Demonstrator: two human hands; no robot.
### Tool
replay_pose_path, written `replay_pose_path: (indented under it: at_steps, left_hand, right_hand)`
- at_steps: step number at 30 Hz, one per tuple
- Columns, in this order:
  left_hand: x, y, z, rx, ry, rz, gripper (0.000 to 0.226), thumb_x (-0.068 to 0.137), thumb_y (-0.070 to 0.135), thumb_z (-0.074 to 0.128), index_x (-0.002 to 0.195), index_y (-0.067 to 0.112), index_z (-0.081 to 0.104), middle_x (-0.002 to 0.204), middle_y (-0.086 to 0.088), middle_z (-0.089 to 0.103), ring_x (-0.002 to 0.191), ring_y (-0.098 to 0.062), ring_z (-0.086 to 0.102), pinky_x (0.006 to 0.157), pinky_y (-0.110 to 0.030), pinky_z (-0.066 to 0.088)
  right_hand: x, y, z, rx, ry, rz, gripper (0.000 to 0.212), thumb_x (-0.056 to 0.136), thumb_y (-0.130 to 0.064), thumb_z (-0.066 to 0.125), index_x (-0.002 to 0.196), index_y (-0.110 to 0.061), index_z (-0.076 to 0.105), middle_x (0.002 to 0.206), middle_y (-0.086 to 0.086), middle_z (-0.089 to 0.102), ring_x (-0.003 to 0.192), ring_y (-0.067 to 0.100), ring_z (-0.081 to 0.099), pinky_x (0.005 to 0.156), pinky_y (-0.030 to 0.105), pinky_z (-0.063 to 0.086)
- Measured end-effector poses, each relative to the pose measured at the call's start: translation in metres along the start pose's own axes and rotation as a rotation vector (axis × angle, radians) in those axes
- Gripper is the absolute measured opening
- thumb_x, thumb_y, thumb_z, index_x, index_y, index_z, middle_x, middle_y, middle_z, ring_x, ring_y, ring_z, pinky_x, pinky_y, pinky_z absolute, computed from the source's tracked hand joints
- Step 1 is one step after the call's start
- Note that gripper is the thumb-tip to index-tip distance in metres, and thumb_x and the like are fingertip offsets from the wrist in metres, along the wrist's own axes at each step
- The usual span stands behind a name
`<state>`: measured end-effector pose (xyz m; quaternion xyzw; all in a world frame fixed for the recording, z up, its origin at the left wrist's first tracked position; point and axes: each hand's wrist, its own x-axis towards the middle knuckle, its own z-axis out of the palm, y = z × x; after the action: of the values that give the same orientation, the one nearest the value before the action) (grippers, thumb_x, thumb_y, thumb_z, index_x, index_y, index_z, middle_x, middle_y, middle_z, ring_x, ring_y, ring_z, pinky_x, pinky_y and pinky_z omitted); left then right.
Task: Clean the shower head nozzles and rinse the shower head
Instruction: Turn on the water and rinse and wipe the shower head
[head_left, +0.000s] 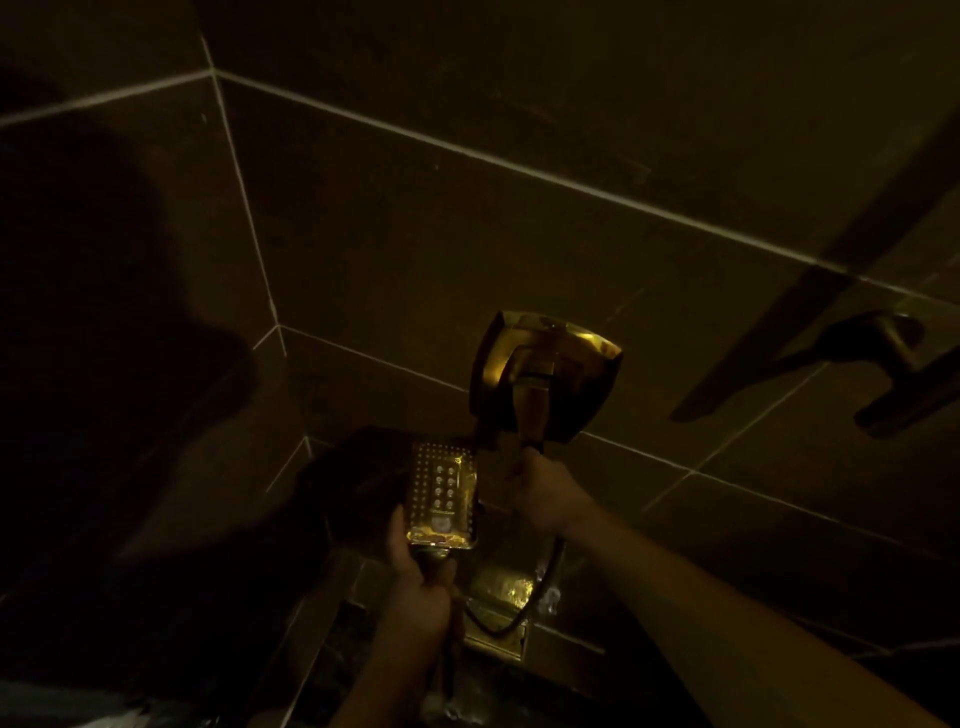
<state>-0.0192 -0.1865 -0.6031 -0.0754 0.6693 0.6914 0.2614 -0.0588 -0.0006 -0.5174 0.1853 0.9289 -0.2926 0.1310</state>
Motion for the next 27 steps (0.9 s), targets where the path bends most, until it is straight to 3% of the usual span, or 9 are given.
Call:
replay_pose_path:
  at_steps: [2, 3, 5, 7, 12, 17, 22, 24, 27]
  left_hand:
    - [0.003, 0.003, 0.0, -0.008, 0.03, 0.027, 0.088, 0.099, -0.001, 0.055, 0.155, 0.051, 0.013, 0.094, 0.003, 0.073, 0.068, -0.018, 0.069, 0.063, -0.04, 0.055]
    - [0.004, 0.006, -0.001, -0.017, 0.043, 0.033, 0.088, 0.098, -0.002, 0.055, 0.154, 0.052, 0.015, 0.092, 0.004, 0.073, 0.067, -0.019, 0.068, 0.064, -0.04, 0.054]
    - [0.007, 0.013, -0.003, -0.031, 0.06, 0.025, 0.087, 0.099, -0.001, 0.055, 0.153, 0.054, 0.015, 0.112, 0.0, 0.068, 0.077, -0.023, 0.068, 0.067, -0.043, 0.053]
    - [0.009, 0.018, -0.005, -0.022, 0.066, 0.01, 0.086, 0.1, 0.002, 0.054, 0.152, 0.057, 0.012, 0.127, -0.002, 0.059, 0.084, -0.024, 0.066, 0.071, -0.044, 0.052]
    - [0.007, 0.027, -0.008, -0.004, 0.073, 0.052, 0.078, 0.104, 0.013, 0.05, 0.141, 0.072, 0.014, 0.1, -0.012, 0.065, 0.066, -0.023, 0.062, 0.047, -0.031, 0.05]
    - [0.004, 0.032, -0.009, -0.036, 0.057, 0.045, 0.077, 0.104, 0.012, 0.05, 0.137, 0.074, 0.018, 0.098, -0.016, 0.062, 0.058, -0.021, 0.058, 0.043, -0.03, 0.048]
    - [-0.005, 0.044, -0.011, -0.041, 0.081, 0.018, 0.082, 0.102, 0.008, 0.052, 0.145, 0.066, 0.014, 0.112, -0.01, 0.066, 0.078, -0.023, 0.063, 0.063, -0.039, 0.05]
    - [-0.014, 0.05, -0.014, -0.033, 0.101, 0.01, 0.079, 0.103, 0.011, 0.053, 0.146, 0.063, 0.013, 0.101, -0.011, 0.067, 0.068, -0.02, 0.064, 0.058, -0.036, 0.049]
    - [-0.03, 0.062, -0.019, -0.123, 0.097, 0.01, 0.047, 0.102, 0.011, 0.054, 0.136, 0.037, 0.035, 0.081, -0.011, 0.062, 0.044, -0.016, 0.055, 0.042, -0.028, 0.044]
  right_hand:
    - [0.009, 0.005, -0.005, -0.039, 0.02, -0.005, 0.027, 0.094, -0.02, 0.058, 0.117, -0.006, 0.057, 0.117, 0.016, 0.065, 0.106, 0.034, 0.062, 0.07, 0.025, 0.041]
    - [0.012, 0.007, -0.007, -0.045, 0.033, -0.014, 0.023, 0.095, -0.02, 0.056, 0.113, -0.005, 0.061, 0.114, 0.016, 0.066, 0.104, 0.033, 0.063, 0.067, 0.022, 0.04]
    - [0.015, 0.01, -0.009, -0.03, 0.052, -0.027, 0.02, 0.096, -0.019, 0.056, 0.108, -0.008, 0.067, 0.108, 0.013, 0.069, 0.099, 0.029, 0.065, 0.055, 0.016, 0.035]
    - [0.016, 0.013, -0.008, -0.028, 0.058, -0.037, 0.021, 0.098, -0.017, 0.054, 0.112, -0.01, 0.068, 0.108, 0.011, 0.069, 0.096, 0.026, 0.065, 0.058, 0.018, 0.035]
    - [0.014, 0.016, -0.004, -0.012, 0.104, -0.083, 0.022, 0.098, -0.019, 0.053, 0.111, -0.01, 0.069, 0.11, 0.012, 0.07, 0.1, 0.028, 0.065, 0.074, 0.029, 0.044]
    - [0.017, 0.018, -0.005, -0.035, 0.087, -0.087, 0.02, 0.097, -0.02, 0.055, 0.103, -0.008, 0.07, 0.103, 0.012, 0.07, 0.094, 0.028, 0.066, 0.067, 0.024, 0.037]
    - [0.025, 0.021, -0.014, -0.116, 0.033, -0.093, 0.022, 0.094, -0.019, 0.058, 0.108, -0.011, 0.072, 0.108, 0.011, 0.072, 0.099, 0.027, 0.066, 0.077, 0.032, 0.049]
    - [0.025, 0.022, -0.019, -0.136, 0.033, -0.095, 0.023, 0.093, -0.018, 0.059, 0.109, -0.013, 0.073, 0.112, 0.009, 0.072, 0.104, 0.028, 0.065, 0.087, 0.038, 0.051]
    - [0.014, 0.02, -0.015, -0.121, 0.057, -0.058, 0.021, 0.09, -0.022, 0.064, 0.107, -0.012, 0.072, 0.108, 0.007, 0.072, 0.105, 0.028, 0.065, 0.081, 0.033, 0.05]
